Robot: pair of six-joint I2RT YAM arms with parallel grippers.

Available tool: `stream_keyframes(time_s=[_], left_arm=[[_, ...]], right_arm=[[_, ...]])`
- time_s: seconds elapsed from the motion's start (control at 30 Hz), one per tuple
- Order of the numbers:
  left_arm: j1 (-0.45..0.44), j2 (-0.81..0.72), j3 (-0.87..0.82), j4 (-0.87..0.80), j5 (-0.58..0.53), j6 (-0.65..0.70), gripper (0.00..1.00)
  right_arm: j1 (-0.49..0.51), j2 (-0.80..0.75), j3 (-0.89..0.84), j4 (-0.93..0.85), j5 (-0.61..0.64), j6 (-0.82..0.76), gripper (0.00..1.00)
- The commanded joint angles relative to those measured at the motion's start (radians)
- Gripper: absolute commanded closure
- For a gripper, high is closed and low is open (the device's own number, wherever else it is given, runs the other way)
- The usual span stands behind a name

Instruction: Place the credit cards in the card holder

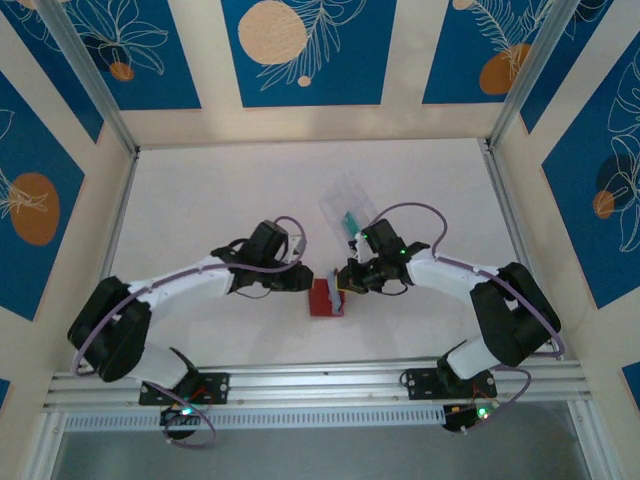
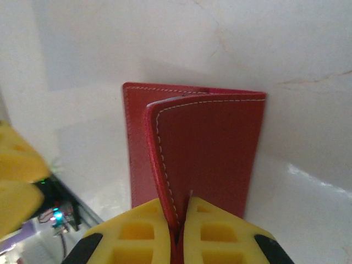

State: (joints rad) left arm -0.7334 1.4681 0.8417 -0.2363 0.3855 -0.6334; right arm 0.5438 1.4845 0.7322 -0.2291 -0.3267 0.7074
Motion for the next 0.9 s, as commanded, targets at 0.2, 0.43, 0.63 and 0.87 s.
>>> stream_keyframes(time_s=[0.2,0.43,0.63,0.87], left_arm=[[-0.074,0.186,0.078,0.079,0.02,-0.007,0.79],[-0.076,0.265,0.089,0.075,-0.033,-0.009,0.82],[-0.077,0.269,0.072,0.057,-0.084,-0.014,0.83],[-0.077,0.271,0.066,0.058,-0.092,-0.008,0.83]], right_arm=[[-0.087,-0.045,-0.11,0.036,-0.02,0.086,1.0],[-0.12,-0.121,-0.156,-0.03,0.086,0.135,0.96],[-0.108,-0.157,-0.146,-0.125,0.205,0.147,0.71],[-0.074,-0.18,-0.089,-0.257,0.373,0.17,0.55]])
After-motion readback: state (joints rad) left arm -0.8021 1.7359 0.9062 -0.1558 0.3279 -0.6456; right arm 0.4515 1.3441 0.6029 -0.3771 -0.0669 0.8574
